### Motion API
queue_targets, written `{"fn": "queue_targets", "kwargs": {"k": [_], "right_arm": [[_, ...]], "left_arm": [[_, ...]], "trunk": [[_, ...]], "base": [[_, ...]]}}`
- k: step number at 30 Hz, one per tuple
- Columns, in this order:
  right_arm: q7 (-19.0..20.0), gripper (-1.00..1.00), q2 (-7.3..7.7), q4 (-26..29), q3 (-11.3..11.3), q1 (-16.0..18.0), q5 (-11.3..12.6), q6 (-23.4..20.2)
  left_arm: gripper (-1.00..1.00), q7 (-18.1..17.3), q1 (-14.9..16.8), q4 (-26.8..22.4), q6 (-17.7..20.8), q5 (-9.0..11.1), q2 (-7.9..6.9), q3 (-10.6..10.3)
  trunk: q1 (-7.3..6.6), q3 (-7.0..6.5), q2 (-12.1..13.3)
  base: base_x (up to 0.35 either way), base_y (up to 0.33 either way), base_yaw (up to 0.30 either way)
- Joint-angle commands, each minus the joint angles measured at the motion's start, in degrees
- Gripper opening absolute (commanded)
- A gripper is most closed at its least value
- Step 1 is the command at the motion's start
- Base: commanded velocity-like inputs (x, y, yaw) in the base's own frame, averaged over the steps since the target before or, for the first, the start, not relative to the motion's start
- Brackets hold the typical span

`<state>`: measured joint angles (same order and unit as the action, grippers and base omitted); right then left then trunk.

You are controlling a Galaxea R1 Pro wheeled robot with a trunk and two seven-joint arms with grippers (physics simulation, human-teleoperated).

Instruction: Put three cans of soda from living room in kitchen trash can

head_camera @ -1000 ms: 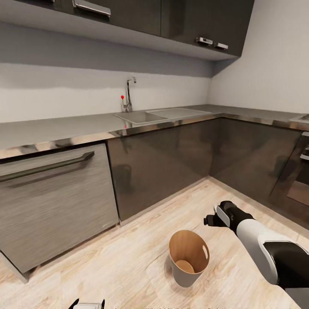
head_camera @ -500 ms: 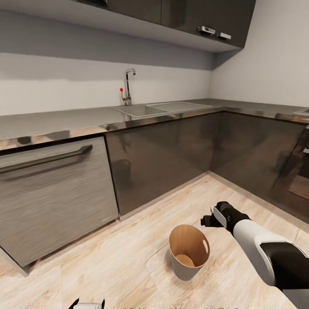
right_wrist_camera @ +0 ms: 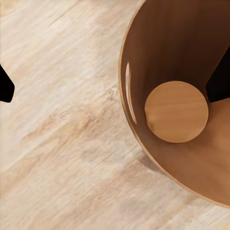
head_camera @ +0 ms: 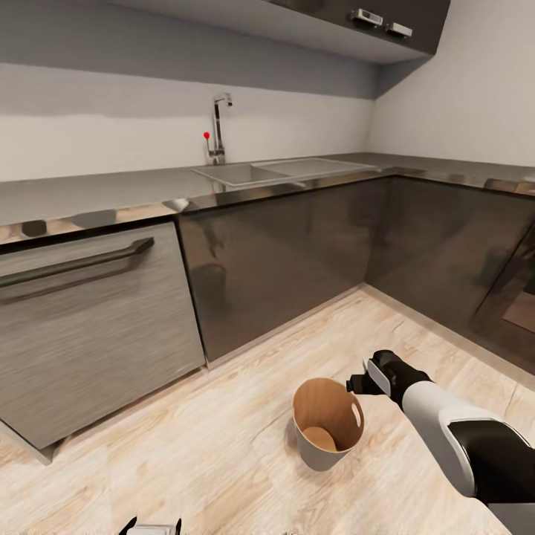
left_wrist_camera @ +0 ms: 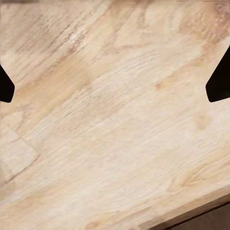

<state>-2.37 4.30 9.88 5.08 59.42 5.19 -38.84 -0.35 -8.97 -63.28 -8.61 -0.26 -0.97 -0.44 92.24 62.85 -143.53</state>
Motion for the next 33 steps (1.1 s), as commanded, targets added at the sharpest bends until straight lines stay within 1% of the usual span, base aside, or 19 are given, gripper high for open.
{"fn": "queue_targets", "kwargs": {"k": [1,18,24,29,33], "right_arm": [[0.0,1.00,0.00,0.0,0.0,0.0,0.0,0.0],[0.0,1.00,-0.09,0.1,0.1,-0.5,0.0,0.5],[0.0,1.00,-0.15,0.1,1.3,-0.8,0.0,0.6],[0.0,1.00,-0.18,0.1,1.7,-0.9,0.0,0.8],[0.0,1.00,-0.17,0.1,1.8,-0.9,0.0,0.8]], "left_arm": [[1.00,0.0,0.0,0.0,0.0,0.0,0.00,0.0],[1.00,0.0,0.0,0.0,0.0,0.0,0.00,0.0],[1.00,0.1,0.0,0.1,0.0,-0.1,0.00,0.0],[1.00,0.1,0.0,0.2,0.0,0.0,0.00,0.0],[1.00,0.0,0.0,0.2,-0.1,0.0,0.00,0.0]], "trunk": [[0.02,0.23,0.0],[0.46,3.99,-0.2],[0.62,5.32,-0.3],[0.74,6.43,-0.4],[0.74,6.43,-0.4]], "base": [[0.000,0.000,0.000],[0.000,0.000,0.000],[0.000,0.000,0.000],[0.000,0.000,0.000],[0.000,0.000,0.000]]}}
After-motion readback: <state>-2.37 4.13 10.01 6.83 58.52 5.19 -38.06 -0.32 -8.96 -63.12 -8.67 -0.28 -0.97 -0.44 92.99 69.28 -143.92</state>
